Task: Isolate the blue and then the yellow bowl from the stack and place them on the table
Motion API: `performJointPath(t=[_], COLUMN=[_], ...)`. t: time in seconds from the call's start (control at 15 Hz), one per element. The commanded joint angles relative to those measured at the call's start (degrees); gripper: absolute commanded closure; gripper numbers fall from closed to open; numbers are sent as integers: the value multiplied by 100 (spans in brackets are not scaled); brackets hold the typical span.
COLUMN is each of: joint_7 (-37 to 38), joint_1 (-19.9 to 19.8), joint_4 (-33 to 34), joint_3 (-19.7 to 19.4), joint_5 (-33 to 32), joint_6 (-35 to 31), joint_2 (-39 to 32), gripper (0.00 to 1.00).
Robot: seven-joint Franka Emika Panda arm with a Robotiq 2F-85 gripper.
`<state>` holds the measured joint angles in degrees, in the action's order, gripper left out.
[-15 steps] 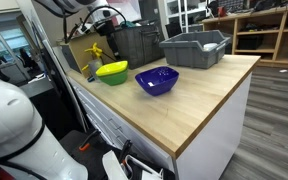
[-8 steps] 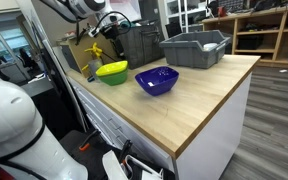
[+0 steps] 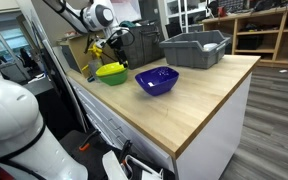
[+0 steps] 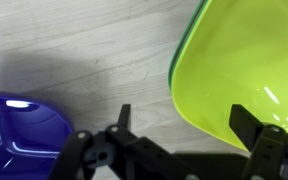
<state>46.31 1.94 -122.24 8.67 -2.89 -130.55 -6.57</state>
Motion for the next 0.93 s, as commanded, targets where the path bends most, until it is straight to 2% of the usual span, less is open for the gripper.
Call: performJointPath(t=[0.0,0.13,0.67,0.73,0.87], joint_7=[-145,-146,-385,-414,-523], joint_1=[274,368,430,436,475], joint_4=[440,609,976,987,1017], joint_3=[-139,-178,-335,-329,-307], joint_5=[275,318,456,484,622], joint_6=[16,94,465,519,628], joint_2=[-469,-615,-705,-690,-667], gripper=[25,34,95,99,98])
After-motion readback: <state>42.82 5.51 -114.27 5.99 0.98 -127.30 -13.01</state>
